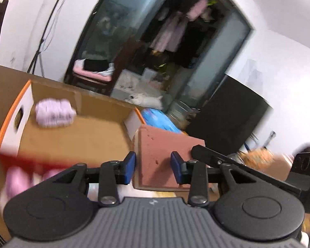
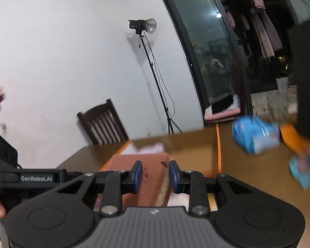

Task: Organize soft objects
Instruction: 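Carry the pink sponge with the right gripper over the box, then release the sponge into the box and withdraw the right gripper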

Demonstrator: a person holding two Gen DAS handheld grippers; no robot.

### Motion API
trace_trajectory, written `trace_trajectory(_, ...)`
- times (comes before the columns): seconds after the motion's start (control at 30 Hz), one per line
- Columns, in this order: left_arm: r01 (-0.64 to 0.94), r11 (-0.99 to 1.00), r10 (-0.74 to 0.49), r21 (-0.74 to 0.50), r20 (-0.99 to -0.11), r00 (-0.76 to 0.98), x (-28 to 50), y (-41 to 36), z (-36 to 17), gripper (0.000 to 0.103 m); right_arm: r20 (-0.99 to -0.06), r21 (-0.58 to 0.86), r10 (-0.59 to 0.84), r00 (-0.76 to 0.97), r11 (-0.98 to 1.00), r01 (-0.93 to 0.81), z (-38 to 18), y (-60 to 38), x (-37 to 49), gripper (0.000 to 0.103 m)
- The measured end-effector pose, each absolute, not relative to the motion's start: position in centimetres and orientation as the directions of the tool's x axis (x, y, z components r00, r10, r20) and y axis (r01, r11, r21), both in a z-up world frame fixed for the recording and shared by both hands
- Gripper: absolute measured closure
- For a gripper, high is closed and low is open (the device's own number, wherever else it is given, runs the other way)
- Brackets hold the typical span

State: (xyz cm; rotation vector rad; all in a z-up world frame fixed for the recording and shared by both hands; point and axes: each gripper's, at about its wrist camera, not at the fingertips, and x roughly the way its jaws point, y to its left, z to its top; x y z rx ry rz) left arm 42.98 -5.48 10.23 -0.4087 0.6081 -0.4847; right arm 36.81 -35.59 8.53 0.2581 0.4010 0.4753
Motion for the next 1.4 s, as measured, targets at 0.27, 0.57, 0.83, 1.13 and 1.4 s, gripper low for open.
trace_trajectory(0.27, 0.128, 0.825, -0.506, -0.550, -0.621, 0.599, 63.1, -6.5, 4.3, 0.066, -0.530, 0.312, 0.407, 0.744, 0.909, -0.275, 6.4, -33.7, 59.9, 0.075)
trace_trajectory(0.57, 0.149, 0.869, -0.461, -0.471, -0.665, 0.587, 65.7, -7.9, 3.0, 0.060, -0.628, 0.106, 0.255, 0.735, 0.964, -0.244, 2.9, -30.9, 65.4, 0.070)
trace_trajectory(0.83, 0.238, 0.921, -0.383, -0.309, -0.608, 0.695, 57.2, -5.7, 11.7, 0.038, -0.562, 0.084, 0.273, 0.781, 0.958, -0.275, 9.2, -32.5, 59.7, 0.050)
trace_trajectory(1.13, 0.203, 0.978, -0.201, -0.049, -0.489, 0.849, 42.3, -2.3, 18.6, 0.022, -0.488, 0.010, 0.275, 0.828, 0.951, -0.309, 17.4, -35.5, 47.0, 0.034)
trace_trajectory(1.4, 0.164, 0.986, -0.158, -0.003, -0.302, 0.940, 27.3, -0.6, 16.1, 0.008, -0.372, 0.039, 0.353, 0.858, 0.930, -0.366, 16.5, -35.8, 33.7, 0.025)
